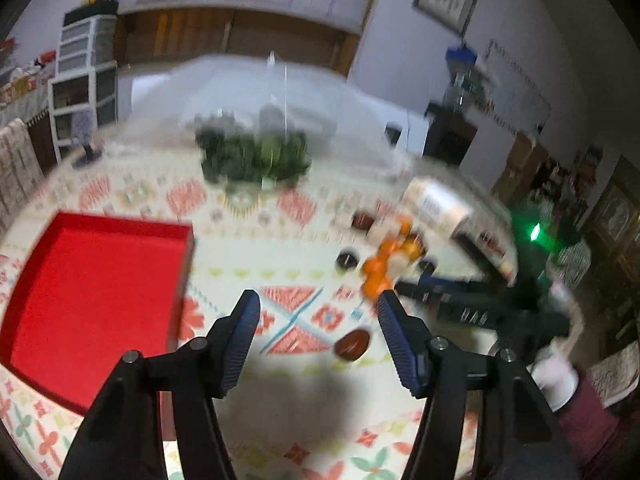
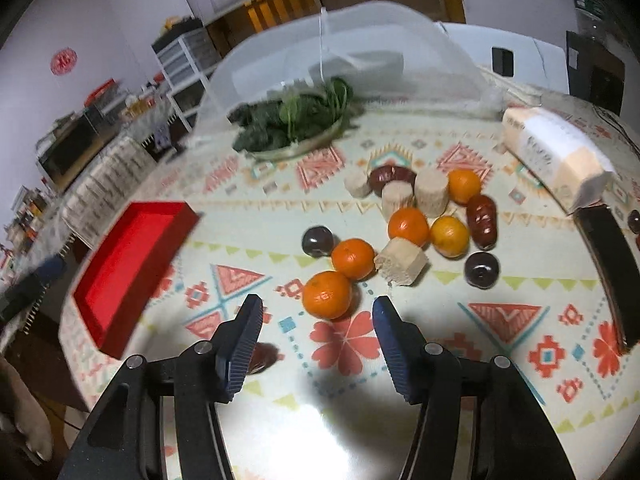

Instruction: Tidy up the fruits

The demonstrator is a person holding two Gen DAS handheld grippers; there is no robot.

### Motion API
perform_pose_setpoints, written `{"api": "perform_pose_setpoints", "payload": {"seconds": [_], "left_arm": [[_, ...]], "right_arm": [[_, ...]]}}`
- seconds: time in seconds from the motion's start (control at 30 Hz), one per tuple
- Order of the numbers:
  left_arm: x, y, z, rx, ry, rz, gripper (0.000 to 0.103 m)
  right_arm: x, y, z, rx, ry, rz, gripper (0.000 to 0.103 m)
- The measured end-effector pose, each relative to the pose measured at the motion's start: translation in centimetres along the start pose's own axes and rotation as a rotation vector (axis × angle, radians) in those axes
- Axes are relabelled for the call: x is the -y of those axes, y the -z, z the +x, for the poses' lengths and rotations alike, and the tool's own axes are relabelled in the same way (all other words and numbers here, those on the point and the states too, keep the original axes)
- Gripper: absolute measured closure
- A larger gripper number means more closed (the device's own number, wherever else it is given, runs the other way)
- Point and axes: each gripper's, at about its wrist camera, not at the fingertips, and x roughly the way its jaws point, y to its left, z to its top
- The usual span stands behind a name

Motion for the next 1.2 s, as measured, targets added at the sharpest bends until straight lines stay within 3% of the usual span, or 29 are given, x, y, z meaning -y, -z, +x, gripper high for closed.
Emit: {"api": "perform_pose_setpoints", "payload": {"seconds": [0.07, 0.27, 0.33, 0.37, 0.4, 0.57, 0.7, 0.8, 1.03, 1.2], "left_arm": [[-0.4, 1.0, 2.3, -0.045, -0.025, 0.021, 0.042], [0.5, 2.4, 5.8, -0.12, 0.03, 0.104, 0.042], [1.5, 2.8, 6.5, -0.142, 0.051, 0.142, 0.042], [1.9, 2.9, 6.8, -0.151, 0.06, 0.158, 0.042], [2.4, 3.0, 7.1, -0.16, 0.067, 0.173, 0.042], [4.5, 3.3, 9.4, -0.199, 0.073, 0.226, 0.042], [5.9, 3.8, 11.1, -0.236, 0.01, 0.278, 0.042], [6.5, 4.1, 10.9, -0.22, -0.062, 0.308, 0.072], [2.5, 3.2, 6.9, -0.153, -0.022, 0.106, 0.072], [-3.0, 1.6, 0.0, -0.015, -0.076, -0.032, 0.072]], "right_arm": [[0.1, -0.1, 1.4, -0.032, 0.005, 0.0, 0.041], [-0.2, -0.5, 4.6, -0.072, 0.031, -0.027, 0.041], [-0.3, -0.5, 5.3, -0.086, 0.041, -0.026, 0.049], [-0.4, -0.5, 5.3, -0.078, 0.05, -0.036, 0.061], [-0.6, -0.5, 5.4, -0.083, 0.057, -0.046, 0.064], [-0.2, -0.3, 4.2, -0.064, 0.035, -0.018, 0.064], [0.2, -0.3, 2.6, -0.04, 0.026, 0.0, 0.064], [0.0, -0.3, 1.6, -0.027, 0.027, -0.003, 0.064], [-1.9, -0.8, -0.3, 0.001, -0.011, -0.014, 0.064], [-5.3, -1.8, -0.9, 0.007, -0.15, -0.014, 0.064]]}}
